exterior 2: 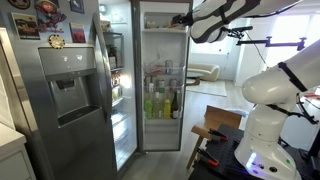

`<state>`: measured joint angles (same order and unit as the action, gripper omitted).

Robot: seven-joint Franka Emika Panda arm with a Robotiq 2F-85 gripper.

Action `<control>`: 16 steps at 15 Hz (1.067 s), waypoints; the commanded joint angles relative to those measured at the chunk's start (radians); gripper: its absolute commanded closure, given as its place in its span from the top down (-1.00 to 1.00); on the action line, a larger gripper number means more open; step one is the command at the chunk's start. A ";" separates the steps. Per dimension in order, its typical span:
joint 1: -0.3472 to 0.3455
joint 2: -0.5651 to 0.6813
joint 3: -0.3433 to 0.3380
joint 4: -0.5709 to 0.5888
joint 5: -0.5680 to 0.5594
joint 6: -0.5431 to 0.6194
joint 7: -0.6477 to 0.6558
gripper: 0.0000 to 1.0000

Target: Open the top compartment of the refrigerator door

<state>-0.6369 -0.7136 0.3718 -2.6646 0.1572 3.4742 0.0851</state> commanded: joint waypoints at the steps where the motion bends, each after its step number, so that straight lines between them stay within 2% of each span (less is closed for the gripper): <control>1: -0.266 -0.048 0.224 0.065 0.080 0.000 0.081 1.00; 2: -0.330 -0.029 0.290 0.065 0.138 -0.001 0.061 1.00; 3: -0.209 -0.031 0.186 0.046 0.087 -0.005 0.036 1.00; 5: -0.307 -0.030 0.277 0.052 0.120 -0.006 0.052 1.00; 10: -0.323 -0.029 0.285 0.052 0.123 -0.006 0.055 1.00; 12: -0.383 -0.027 0.344 0.074 0.145 -0.007 0.072 1.00; 15: -0.542 0.006 0.477 0.138 0.182 -0.008 0.095 1.00; 16: -0.616 0.013 0.534 0.172 0.193 -0.017 0.108 1.00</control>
<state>-1.0807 -0.7373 0.7727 -2.5878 0.3116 3.4666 0.1604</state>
